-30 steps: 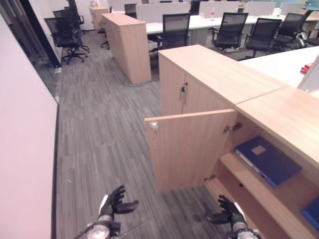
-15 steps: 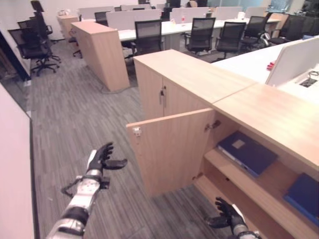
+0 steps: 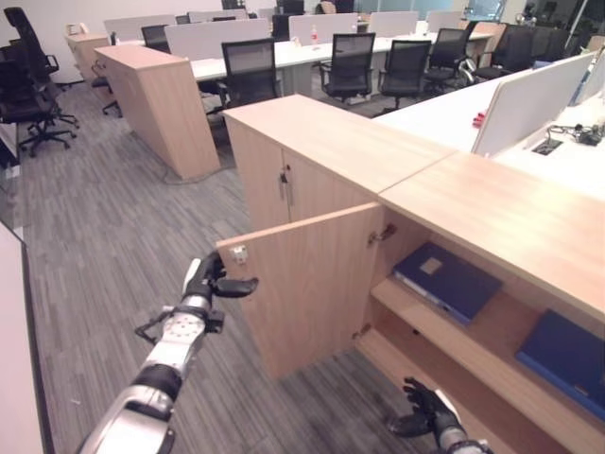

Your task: Put the empty folder in the office cabinet

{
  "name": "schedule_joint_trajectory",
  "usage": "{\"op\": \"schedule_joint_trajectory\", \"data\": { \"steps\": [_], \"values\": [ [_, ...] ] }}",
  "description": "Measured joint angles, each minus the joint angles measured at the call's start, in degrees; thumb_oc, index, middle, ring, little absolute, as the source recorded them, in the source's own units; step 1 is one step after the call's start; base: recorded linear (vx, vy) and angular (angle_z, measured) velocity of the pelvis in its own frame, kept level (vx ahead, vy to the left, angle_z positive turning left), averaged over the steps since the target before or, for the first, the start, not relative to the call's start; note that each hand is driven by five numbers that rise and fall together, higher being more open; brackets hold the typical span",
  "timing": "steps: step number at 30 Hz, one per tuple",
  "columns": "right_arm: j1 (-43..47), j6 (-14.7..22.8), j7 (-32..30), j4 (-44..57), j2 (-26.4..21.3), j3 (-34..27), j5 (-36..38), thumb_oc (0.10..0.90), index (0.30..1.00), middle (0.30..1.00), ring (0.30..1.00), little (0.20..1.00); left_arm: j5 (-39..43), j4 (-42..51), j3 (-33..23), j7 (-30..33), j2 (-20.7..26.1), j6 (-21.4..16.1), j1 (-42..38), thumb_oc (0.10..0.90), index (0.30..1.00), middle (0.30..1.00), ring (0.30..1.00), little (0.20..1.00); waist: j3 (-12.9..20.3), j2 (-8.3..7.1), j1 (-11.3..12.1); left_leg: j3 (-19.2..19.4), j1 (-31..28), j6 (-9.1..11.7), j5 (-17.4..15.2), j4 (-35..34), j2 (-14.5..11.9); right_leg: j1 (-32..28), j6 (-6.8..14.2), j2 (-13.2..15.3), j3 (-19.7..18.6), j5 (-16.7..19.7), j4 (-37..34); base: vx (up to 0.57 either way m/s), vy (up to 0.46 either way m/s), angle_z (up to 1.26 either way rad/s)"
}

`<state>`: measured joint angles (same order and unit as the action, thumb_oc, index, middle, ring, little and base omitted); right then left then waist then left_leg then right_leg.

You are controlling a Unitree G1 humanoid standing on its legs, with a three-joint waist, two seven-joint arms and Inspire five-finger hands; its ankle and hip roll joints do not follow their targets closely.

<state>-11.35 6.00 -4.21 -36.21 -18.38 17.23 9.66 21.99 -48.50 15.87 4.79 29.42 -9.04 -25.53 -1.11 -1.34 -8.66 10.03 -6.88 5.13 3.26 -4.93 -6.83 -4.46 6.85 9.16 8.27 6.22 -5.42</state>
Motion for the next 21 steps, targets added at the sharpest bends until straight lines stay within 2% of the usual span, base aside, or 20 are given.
{"op": "schedule_joint_trajectory", "data": {
  "steps": [2,11,17,19,21],
  "values": [
    [0.0,0.0,0.0,-0.1,0.1,0.1,0.0,0.8,0.9,0.9,0.9,0.9,0.3,0.0,-0.1,1.7,-1.7,0.0,-0.1,0.8,0.9,0.9,0.9,0.9,0.1,-0.2,0.4,0.0,0.0,0.0,0.0,0.0,0.1,0.0,0.0,0.1,0.0,0.0,0.0,0.0,0.0,0.0],
    [0.1,-0.1,0.0,-0.1,0.2,0.1,0.0,0.8,0.9,0.9,0.9,0.9,0.3,1.8,1.9,2.4,-3.5,0.2,1.0,0.8,0.9,0.9,0.9,0.9,0.1,-1.1,1.7,-0.2,0.1,-0.1,0.0,0.0,0.5,0.0,0.2,0.5,0.1,0.1,0.0,0.0,0.0,0.0],
    [0.0,-0.6,-0.1,-0.3,1.5,-0.4,0.0,0.8,0.9,0.9,0.9,0.9,0.3,25.4,2.3,1.0,-2.5,-0.1,18.4,0.8,0.9,0.9,0.9,0.9,0.0,-1.53,4.7,-0.8,0.4,-0.4,-0.1,0.0,1.1,-0.2,0.4,1.2,0.6,0.2,0.4,-0.01,0.019,0.05],
    [-0.2,-0.6,-0.1,-0.3,3.2,-2.2,0.0,0.8,0.9,0.9,0.9,0.9,0.5,35.0,2.1,-3.7,-0.6,-0.8,27.2,0.8,0.9,0.9,0.9,0.9,-0.1,-1.59,5.9,-0.7,0.3,-0.6,-0.3,0.0,1.3,-0.1,0.5,1.3,0.5,0.1,0.4,-0.01,0.037,0.05],
    [-0.3,-0.9,0.0,-0.5,3.7,-2.8,0.0,0.8,0.9,0.9,0.9,0.9,3.0,37.3,2.5,-8.3,-0.6,-0.9,30.5,0.8,0.9,0.9,0.9,0.9,-0.2,-1.5,7.3,-1.3,0.1,-0.8,-0.5,0.0,1.9,-0.7,0.9,1.9,0.9,-0.2,0.4,-0.02,0.039,0.11]
  ]
}}
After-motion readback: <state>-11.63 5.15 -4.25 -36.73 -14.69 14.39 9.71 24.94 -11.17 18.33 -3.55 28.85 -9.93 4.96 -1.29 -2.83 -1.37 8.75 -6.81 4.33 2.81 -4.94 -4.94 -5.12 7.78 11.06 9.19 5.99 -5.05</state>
